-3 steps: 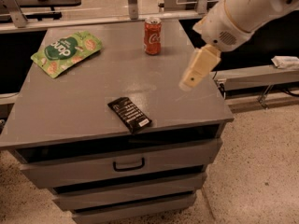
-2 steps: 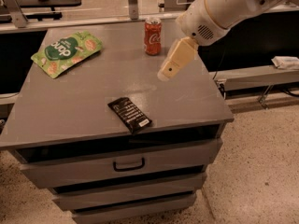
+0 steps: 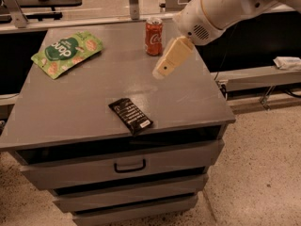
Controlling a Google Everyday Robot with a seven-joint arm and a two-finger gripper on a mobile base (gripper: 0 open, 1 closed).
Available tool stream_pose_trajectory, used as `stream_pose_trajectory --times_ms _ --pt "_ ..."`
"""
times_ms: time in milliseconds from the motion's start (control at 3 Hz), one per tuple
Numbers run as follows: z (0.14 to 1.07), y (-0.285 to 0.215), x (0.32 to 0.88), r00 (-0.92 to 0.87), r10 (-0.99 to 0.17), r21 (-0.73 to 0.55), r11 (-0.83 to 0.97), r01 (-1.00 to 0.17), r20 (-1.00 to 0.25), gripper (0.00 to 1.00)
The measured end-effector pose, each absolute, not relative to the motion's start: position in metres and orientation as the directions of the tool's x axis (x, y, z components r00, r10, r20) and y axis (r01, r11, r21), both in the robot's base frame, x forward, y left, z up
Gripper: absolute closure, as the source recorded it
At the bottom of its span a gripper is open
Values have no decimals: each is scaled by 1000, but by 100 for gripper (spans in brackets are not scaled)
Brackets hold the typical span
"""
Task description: Move green rice chip bag near coke can
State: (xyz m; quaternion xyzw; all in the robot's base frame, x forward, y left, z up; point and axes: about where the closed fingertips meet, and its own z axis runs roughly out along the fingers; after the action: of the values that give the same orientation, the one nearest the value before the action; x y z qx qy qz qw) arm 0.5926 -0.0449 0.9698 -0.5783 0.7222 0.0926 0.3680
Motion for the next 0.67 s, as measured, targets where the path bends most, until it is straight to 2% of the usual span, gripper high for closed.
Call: stream_pose_trajectory --times_ms 667 --pt "954 49 666 -11 -624 -253 333 -908 -782 0"
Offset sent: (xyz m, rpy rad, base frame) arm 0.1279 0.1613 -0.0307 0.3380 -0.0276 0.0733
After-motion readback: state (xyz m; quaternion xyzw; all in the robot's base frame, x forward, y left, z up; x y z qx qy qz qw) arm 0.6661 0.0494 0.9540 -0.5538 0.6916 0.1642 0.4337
